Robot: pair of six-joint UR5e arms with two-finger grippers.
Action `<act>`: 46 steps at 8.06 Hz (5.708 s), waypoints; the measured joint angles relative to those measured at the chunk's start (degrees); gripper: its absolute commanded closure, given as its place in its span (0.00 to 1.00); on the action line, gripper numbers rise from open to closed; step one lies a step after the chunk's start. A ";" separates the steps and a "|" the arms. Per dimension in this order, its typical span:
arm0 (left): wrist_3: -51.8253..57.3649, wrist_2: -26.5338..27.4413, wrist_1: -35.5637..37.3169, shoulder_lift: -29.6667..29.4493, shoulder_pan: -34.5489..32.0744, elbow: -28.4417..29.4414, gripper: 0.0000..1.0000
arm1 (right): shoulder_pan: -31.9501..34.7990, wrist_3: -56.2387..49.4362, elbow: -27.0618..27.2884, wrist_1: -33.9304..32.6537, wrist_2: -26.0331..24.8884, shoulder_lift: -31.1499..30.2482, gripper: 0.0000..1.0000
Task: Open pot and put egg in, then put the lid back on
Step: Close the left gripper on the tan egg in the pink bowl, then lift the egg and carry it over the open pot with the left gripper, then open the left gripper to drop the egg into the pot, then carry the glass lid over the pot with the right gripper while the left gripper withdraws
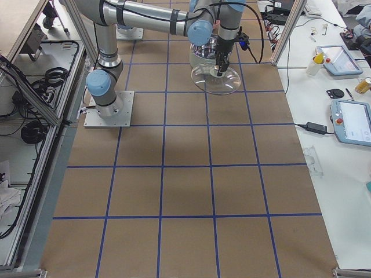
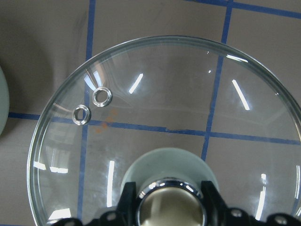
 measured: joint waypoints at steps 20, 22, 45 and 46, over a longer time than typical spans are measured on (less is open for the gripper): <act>-25.04 -17.54 -5.69 12.24 -8.45 1.09 0.75 | -0.07 0.07 0.16 -0.16 0.04 0.04 0.98; -33.95 -23.41 -4.68 12.43 -13.01 1.23 0.75 | -0.07 0.16 0.17 -0.16 0.04 0.04 0.98; 17.64 0.36 -22.61 14.48 -13.18 15.06 0.00 | 25.21 38.60 -0.75 -9.47 3.15 3.72 0.94; 23.46 5.27 -23.66 15.26 -12.45 15.15 0.00 | 27.87 42.54 -0.77 -11.52 3.57 5.39 0.94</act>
